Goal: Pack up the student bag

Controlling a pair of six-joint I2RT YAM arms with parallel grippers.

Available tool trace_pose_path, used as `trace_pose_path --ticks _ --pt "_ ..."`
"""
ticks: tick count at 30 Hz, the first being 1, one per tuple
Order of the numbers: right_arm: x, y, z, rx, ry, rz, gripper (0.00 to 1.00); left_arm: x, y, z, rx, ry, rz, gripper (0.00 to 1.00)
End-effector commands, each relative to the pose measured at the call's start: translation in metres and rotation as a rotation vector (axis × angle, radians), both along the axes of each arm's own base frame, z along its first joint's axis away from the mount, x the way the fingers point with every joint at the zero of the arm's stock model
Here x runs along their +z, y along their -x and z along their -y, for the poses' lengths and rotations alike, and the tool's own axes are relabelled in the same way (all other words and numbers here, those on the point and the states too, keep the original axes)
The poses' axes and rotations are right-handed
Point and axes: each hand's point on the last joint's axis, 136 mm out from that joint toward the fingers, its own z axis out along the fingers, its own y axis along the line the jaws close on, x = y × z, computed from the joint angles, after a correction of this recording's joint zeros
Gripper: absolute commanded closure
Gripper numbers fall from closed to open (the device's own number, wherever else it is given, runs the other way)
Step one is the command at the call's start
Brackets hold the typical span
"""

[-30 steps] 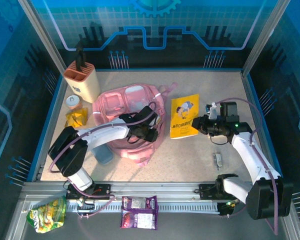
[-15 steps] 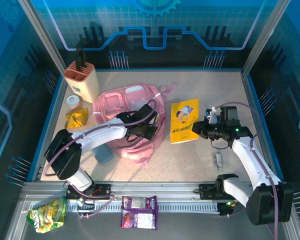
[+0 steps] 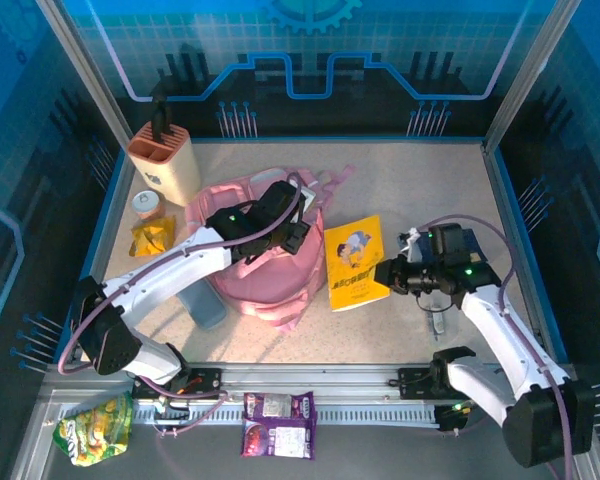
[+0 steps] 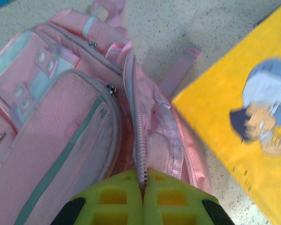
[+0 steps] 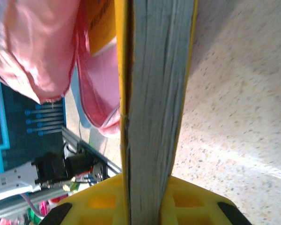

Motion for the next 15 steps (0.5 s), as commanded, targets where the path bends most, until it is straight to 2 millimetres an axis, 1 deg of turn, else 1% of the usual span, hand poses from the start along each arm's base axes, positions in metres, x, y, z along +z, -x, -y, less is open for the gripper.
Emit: trace_pose_path --ticks 1,3,6,9,11,13,15 --pt "0.018 -0.003 -0.033 0.053 -0.122 0.048 1.0 0.059 -0.014 0.006 -0.022 0.064 0.158 1.0" --pt "0.017 -0.008 -0.048 0.056 -0.15 0.065 1.0 0.067 -0.016 0.007 -0.025 0.072 0.179 1.0" --pt "0.01 -0.019 -0.068 0.043 -0.172 0.065 1.0 0.081 -0.016 0.01 -0.033 0.106 0.208 1.0" --pt "0.005 -0.027 -0.087 0.069 -0.14 0.075 1.0 0.093 -0.013 0.016 -0.054 0.15 0.209 1.0" --pt "-0.001 -0.037 -0.096 0.068 -0.115 0.082 1.0 0.095 -0.012 0.018 -0.063 0.161 0.212 1.0" --pt "-0.001 -0.049 -0.106 0.064 -0.125 0.102 1.0 0.096 -0.011 0.021 -0.071 0.174 0.209 1.0" --pt "-0.005 -0.06 -0.114 0.047 -0.103 0.111 1.0 0.099 -0.009 0.025 -0.089 0.197 0.204 1.0"
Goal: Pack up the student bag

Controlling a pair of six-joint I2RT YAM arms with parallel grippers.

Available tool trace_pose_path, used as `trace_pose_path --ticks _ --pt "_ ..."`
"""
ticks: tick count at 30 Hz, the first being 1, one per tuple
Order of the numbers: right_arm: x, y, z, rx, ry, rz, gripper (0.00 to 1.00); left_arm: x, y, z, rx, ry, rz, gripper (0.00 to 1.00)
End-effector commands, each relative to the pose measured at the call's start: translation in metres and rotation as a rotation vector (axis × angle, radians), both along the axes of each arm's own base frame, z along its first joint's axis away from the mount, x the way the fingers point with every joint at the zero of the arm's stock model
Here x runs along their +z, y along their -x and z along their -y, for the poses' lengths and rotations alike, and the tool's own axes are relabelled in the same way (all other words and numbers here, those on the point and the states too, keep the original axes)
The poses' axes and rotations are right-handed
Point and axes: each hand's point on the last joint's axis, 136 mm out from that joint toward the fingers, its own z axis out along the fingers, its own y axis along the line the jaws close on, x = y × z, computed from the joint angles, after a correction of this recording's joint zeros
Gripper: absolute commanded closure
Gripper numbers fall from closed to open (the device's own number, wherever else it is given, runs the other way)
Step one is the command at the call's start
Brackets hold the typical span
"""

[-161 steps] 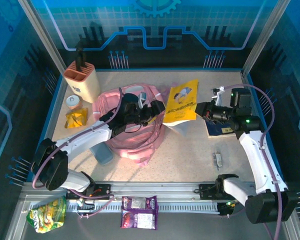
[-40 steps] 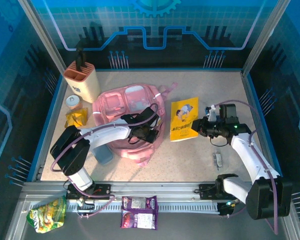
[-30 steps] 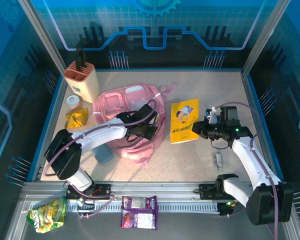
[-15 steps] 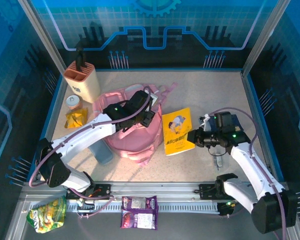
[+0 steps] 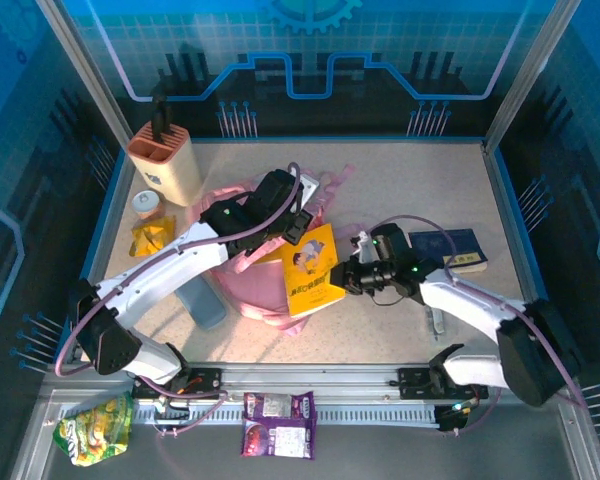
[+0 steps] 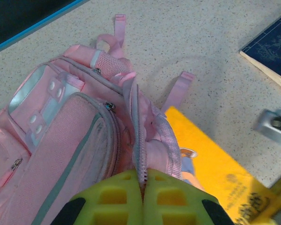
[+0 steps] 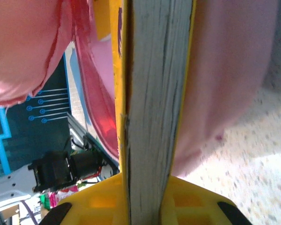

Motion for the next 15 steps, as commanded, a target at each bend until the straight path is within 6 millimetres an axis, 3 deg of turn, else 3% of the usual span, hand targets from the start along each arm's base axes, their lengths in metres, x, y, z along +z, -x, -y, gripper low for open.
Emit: trace_pose_path --ticks 1,9,10,15 --pt "0.034 -0.042 -0.024 -0.048 -0.054 0.176 1.0 0.068 -0.002 0.019 -0.058 0.176 0.138 1.0" --pt "0.009 -0.09 -0.059 -0.091 -0.015 0.168 0.97 0.073 -0.004 0.025 -0.077 0.191 0.149 1.0" --pt "0.013 -0.099 -0.066 -0.093 -0.031 0.185 0.96 0.074 -0.005 0.026 -0.08 0.186 0.148 1.0" --pt "0.001 -0.122 -0.078 -0.068 0.059 0.218 0.71 0.077 -0.008 0.024 -0.079 0.161 0.159 1.0"
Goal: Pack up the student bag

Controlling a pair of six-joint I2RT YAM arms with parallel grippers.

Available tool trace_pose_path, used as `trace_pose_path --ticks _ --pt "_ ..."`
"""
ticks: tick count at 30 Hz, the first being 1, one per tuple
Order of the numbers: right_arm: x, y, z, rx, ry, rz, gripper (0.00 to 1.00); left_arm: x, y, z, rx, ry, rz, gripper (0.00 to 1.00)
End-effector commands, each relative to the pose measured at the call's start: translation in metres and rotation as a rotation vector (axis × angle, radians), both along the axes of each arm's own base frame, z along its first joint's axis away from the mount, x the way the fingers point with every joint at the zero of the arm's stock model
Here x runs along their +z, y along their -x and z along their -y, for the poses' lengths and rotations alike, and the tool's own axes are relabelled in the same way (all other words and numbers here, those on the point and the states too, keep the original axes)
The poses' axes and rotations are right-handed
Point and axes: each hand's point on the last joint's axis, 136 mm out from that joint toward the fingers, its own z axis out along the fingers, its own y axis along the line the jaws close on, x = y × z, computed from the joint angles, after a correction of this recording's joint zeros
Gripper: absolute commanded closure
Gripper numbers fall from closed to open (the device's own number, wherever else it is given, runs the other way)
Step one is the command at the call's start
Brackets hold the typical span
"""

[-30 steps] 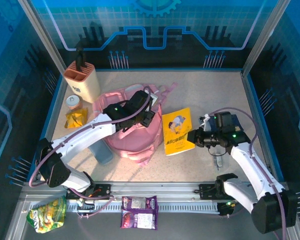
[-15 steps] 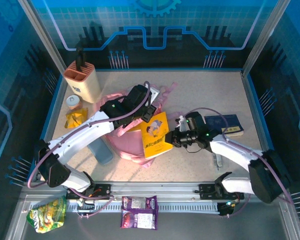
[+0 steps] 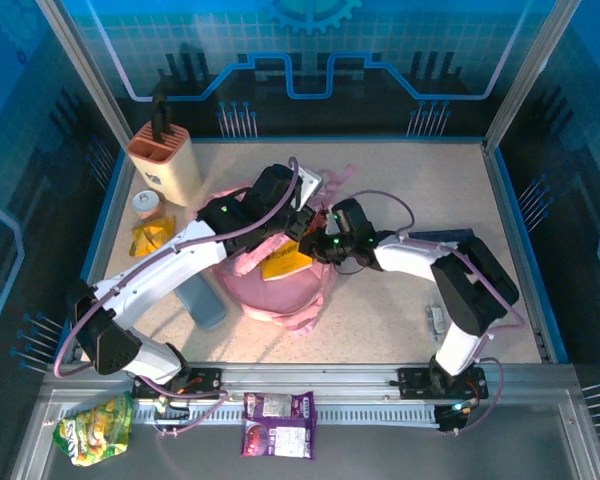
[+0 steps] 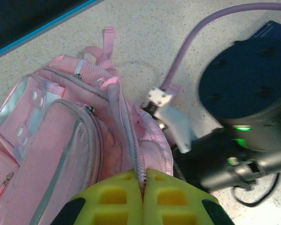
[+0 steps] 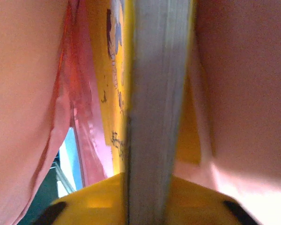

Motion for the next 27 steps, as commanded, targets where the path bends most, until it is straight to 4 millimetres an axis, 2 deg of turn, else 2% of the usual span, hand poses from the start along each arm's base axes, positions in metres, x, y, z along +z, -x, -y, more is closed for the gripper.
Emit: trace_pose_path --ticks 1,3,6,10,11,13,17,22,24,27 --pt "0.021 -0.021 -0.011 0.015 0.031 0.131 0.66 0.059 -0.008 0.012 -0.032 0.103 0.142 1.0" --pt "0.019 -0.018 -0.003 0.007 0.071 0.139 0.54 0.059 -0.006 0.009 -0.029 0.094 0.144 1.0" --pt "0.02 -0.003 0.013 0.023 0.13 0.151 0.42 0.061 -0.002 0.006 -0.03 0.11 0.151 1.0" --pt "0.012 0.022 0.04 0.009 0.216 0.141 0.39 0.06 0.0 0.005 -0.032 0.12 0.155 1.0" --pt "0.011 0.027 0.045 0.005 0.233 0.14 0.4 0.059 0.0 0.005 -0.032 0.116 0.154 1.0" --pt "0.003 0.04 0.05 0.007 0.246 0.125 0.49 0.058 0.0 0.005 -0.032 0.117 0.154 1.0" --pt "-0.007 0.047 0.035 0.035 0.229 0.119 0.65 0.053 0.0 0.005 -0.032 0.11 0.147 1.0" --pt "-0.02 0.025 0.024 0.003 0.261 0.148 0.85 0.044 -0.002 0.003 -0.019 0.094 0.137 1.0" --pt "-0.01 0.009 0.013 -0.009 0.242 0.193 0.88 0.041 -0.002 0.002 -0.013 0.082 0.122 1.0" --pt "-0.006 -0.006 0.001 -0.016 0.218 0.235 0.91 0.04 -0.002 0.0 -0.004 0.082 0.122 1.0"
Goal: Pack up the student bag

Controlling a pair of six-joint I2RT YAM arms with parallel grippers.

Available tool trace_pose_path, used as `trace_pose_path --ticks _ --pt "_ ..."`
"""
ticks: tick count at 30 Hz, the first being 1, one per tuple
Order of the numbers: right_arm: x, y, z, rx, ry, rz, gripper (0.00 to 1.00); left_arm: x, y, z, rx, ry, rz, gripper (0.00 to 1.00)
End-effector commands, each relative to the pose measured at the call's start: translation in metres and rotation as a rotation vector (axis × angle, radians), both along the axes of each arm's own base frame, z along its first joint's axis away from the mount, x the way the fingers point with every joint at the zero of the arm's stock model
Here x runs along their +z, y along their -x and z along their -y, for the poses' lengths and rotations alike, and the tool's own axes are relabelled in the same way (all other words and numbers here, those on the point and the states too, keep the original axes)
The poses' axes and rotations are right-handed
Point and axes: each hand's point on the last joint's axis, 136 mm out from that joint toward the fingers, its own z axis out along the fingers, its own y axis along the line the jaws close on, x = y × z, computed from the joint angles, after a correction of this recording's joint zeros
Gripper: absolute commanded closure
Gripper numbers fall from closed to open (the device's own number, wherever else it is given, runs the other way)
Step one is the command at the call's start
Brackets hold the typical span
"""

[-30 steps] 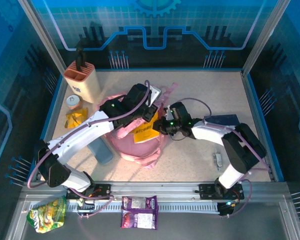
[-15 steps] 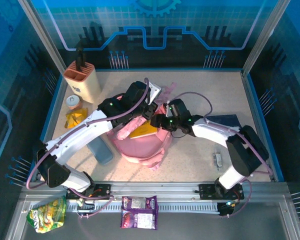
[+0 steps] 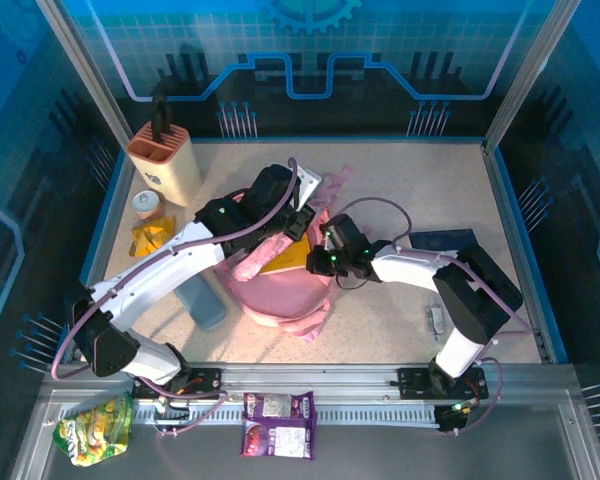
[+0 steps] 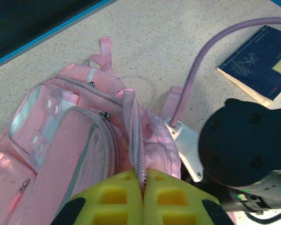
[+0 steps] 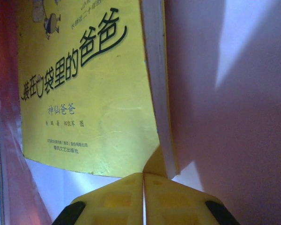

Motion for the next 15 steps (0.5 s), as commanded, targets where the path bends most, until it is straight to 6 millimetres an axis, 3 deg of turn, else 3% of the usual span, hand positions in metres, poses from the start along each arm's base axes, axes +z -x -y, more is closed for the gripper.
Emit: trace_pose_path --ticks 1,8,15 --pt "0.028 -0.032 -0.023 -0.003 -0.06 0.133 0.91 0.039 -0.002 0.0 0.004 0.085 0.105 1.0" --pt "0.053 -0.018 -0.011 0.019 -0.106 0.19 0.86 0.029 -0.004 -0.004 0.012 0.049 0.099 1.0" --pt "0.051 0.012 0.044 -0.018 -0.021 0.176 0.69 0.015 -0.005 -0.002 0.004 0.044 0.066 1.0"
